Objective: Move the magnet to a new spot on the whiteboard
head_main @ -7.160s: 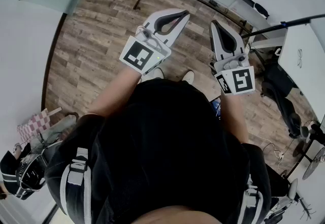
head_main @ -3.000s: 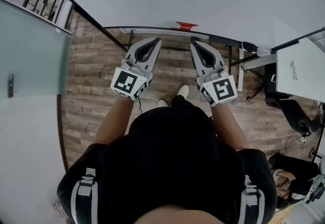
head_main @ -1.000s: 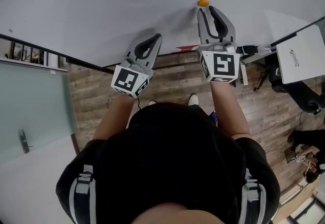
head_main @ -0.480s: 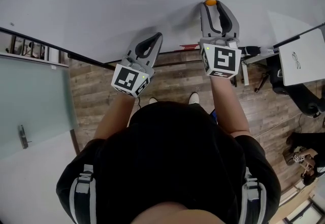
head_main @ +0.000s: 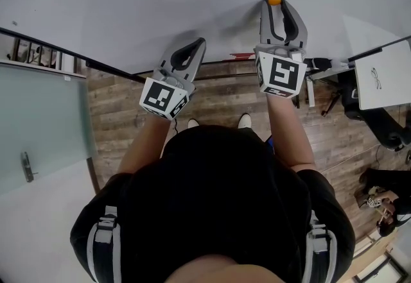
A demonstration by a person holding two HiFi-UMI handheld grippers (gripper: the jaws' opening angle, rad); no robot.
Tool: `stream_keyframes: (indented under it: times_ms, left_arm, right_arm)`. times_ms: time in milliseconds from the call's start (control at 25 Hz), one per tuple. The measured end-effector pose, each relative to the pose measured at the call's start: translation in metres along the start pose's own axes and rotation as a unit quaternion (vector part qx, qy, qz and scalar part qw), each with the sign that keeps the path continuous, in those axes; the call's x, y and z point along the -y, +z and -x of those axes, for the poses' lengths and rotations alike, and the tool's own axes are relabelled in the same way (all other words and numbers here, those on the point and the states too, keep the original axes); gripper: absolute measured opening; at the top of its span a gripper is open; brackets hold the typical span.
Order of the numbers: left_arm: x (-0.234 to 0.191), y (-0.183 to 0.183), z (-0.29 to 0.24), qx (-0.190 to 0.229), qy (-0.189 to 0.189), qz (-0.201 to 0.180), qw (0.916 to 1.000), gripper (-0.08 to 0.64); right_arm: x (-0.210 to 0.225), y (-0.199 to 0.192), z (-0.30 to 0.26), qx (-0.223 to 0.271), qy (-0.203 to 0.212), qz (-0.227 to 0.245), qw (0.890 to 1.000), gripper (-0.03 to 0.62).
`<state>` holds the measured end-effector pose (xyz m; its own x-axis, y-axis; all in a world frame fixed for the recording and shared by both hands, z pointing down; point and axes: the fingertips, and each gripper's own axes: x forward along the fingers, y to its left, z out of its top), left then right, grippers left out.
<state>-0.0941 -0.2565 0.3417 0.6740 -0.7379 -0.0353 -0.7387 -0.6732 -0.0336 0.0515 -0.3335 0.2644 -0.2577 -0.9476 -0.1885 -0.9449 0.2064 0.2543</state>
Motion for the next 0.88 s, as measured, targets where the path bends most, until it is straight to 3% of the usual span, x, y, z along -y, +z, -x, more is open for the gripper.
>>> stream_keyframes:
  times_ms: [400,880]
  left_arm:
    - [-0.008,0.001,0.002,0.002,0.018,-0.012,0.9998,0.002]
    - [-0.007,0.013,0.011,0.019,0.018,-0.039,0.9989,0.002]
  right_arm:
    - [-0.003,0.0,0.006,0.006,0.025,-0.019,0.999,0.118]
    - [-0.03,-0.001,0.035,0.017,0.127,-0.065,0.99,0.12]
